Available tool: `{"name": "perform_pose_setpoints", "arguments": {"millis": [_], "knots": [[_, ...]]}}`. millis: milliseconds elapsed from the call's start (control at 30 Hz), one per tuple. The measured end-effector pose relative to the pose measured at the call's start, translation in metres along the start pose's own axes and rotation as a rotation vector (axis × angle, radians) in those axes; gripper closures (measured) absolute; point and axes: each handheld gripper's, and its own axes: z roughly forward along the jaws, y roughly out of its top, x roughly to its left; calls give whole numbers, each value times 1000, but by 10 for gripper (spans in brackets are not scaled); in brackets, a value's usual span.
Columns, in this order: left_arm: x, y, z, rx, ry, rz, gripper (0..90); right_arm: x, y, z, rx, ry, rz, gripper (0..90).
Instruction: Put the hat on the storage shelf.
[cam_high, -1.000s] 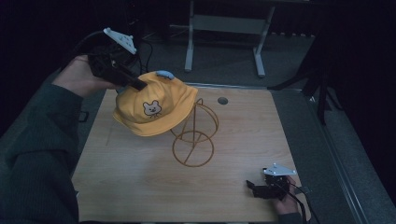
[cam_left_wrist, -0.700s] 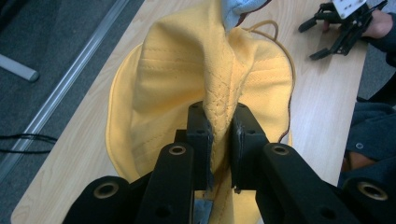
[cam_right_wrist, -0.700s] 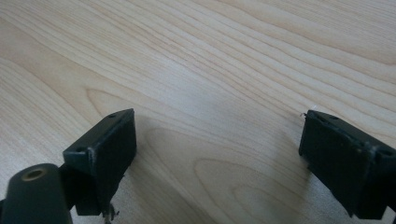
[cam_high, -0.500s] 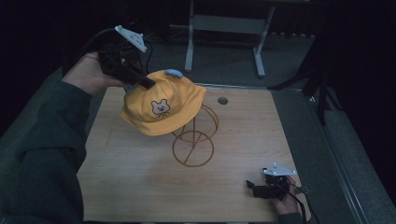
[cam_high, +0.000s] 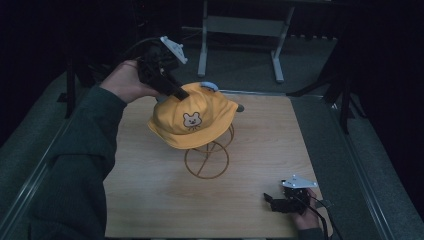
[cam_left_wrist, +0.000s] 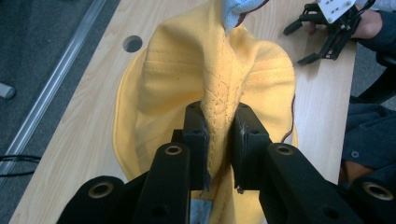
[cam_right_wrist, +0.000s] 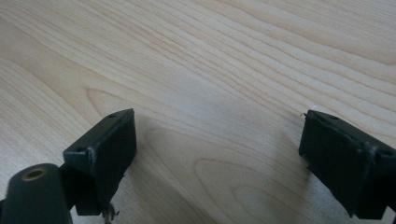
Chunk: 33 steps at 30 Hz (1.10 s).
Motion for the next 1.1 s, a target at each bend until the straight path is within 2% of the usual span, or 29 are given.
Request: {"name": "perform_pose_setpoints", "arguments": {"millis": [167, 300, 367, 400, 467, 567, 700, 733, 833, 900, 967, 1000, 1033, 1067, 1100], "knots": [[-3, 12, 17, 22, -6, 14, 769, 0, 0, 0, -1, 1, 3, 110], [-6, 19, 32, 9, -9, 31, 767, 0, 0, 0, -3, 0, 0, 110], [-10, 23, 47, 12, -20, 55, 758, 0, 0, 0, -3, 0, 0, 110], [-10, 23, 47, 12, -20, 55, 752, 0, 0, 0, -3, 0, 0, 110], [-14, 27, 60, 17, -6, 67, 740, 0, 0, 0, -4, 0, 0, 110], [-16, 28, 73, 16, -10, 67, 736, 0, 0, 0, -5, 0, 3, 110], [-18, 27, 85, -8, -22, 66, 728, 0, 0, 0, -6, -1, 0, 110], [-17, 26, 86, -28, -19, 55, 724, 0, 0, 0, -7, -1, 0, 110], [-16, 24, 85, -39, -18, 42, 714, 0, 0, 0, -6, -1, 1, 110], [-15, 22, 85, -29, 2, 37, 662, 0, 0, 0, -7, -1, 0, 110], [-14, 19, 84, -31, 13, 17, 532, 0, 0, 0, -7, -1, 1, 110], [-13, 17, 82, -41, 23, 10, 532, 0, 0, 0, -7, -1, 1, 110], [-13, 14, 80, -58, 44, 5, 447, 0, 0, 0, -7, 0, 2, 110], [-13, 12, 78, -72, 64, -2, 447, 0, 0, 0, -7, 0, 2, 110], [-12, 8, 74, -89, 75, -14, 389, 0, 0, 0, -7, 0, 2, 110]]}}
